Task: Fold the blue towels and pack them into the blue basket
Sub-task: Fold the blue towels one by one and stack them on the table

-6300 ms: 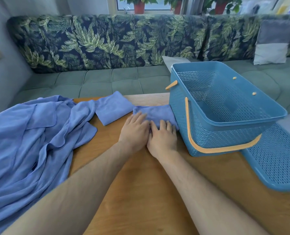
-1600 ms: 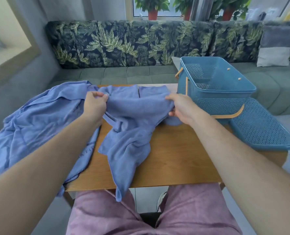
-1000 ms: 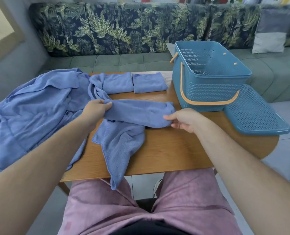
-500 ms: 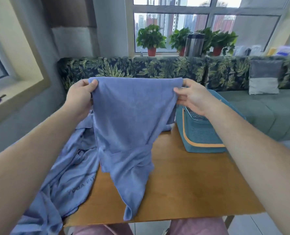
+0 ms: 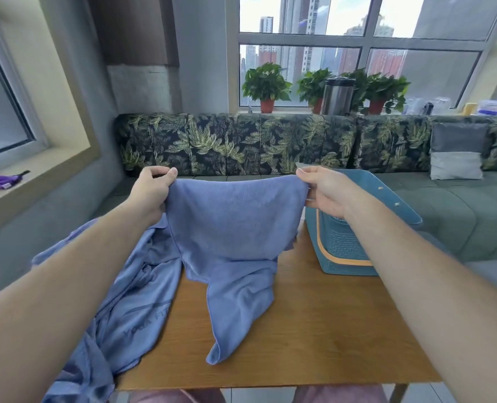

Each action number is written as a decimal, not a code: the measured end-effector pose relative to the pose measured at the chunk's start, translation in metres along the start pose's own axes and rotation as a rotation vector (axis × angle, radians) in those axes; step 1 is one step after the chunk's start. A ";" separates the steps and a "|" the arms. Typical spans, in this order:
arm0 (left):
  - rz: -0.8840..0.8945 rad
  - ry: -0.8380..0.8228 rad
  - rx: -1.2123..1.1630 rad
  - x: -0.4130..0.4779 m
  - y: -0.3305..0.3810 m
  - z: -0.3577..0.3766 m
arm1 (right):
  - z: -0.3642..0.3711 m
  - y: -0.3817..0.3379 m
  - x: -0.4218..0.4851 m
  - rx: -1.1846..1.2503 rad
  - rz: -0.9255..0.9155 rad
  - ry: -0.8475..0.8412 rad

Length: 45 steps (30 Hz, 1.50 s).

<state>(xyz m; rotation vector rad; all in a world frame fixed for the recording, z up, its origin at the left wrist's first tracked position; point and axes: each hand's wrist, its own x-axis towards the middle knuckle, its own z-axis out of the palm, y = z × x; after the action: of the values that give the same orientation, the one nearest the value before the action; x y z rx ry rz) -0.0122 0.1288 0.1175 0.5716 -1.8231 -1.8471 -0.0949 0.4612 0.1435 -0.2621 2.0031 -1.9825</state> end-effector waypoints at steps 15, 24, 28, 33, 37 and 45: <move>0.303 -0.180 -0.228 -0.038 0.098 -0.029 | -0.013 -0.081 -0.036 0.174 -0.446 -0.028; 0.446 -0.043 0.347 -0.032 0.088 -0.005 | -0.018 -0.066 -0.015 -0.404 -0.346 0.206; 0.533 0.025 0.734 -0.006 0.067 0.004 | -0.015 -0.050 0.015 -0.740 -0.403 0.289; 0.538 0.076 0.642 0.023 0.080 0.008 | -0.012 -0.066 0.035 -0.777 -0.532 0.414; 0.484 -0.014 0.373 0.008 0.077 0.015 | -0.006 -0.054 0.017 -0.570 -0.602 0.433; 0.292 -0.108 0.492 -0.069 -0.096 -0.018 | -0.005 0.164 -0.052 -0.679 -0.481 0.322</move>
<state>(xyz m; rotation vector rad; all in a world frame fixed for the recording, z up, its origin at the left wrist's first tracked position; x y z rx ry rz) 0.0489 0.1560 0.0189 0.3467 -2.3105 -1.2622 -0.0336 0.4881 -0.0150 -0.6604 3.0197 -1.5609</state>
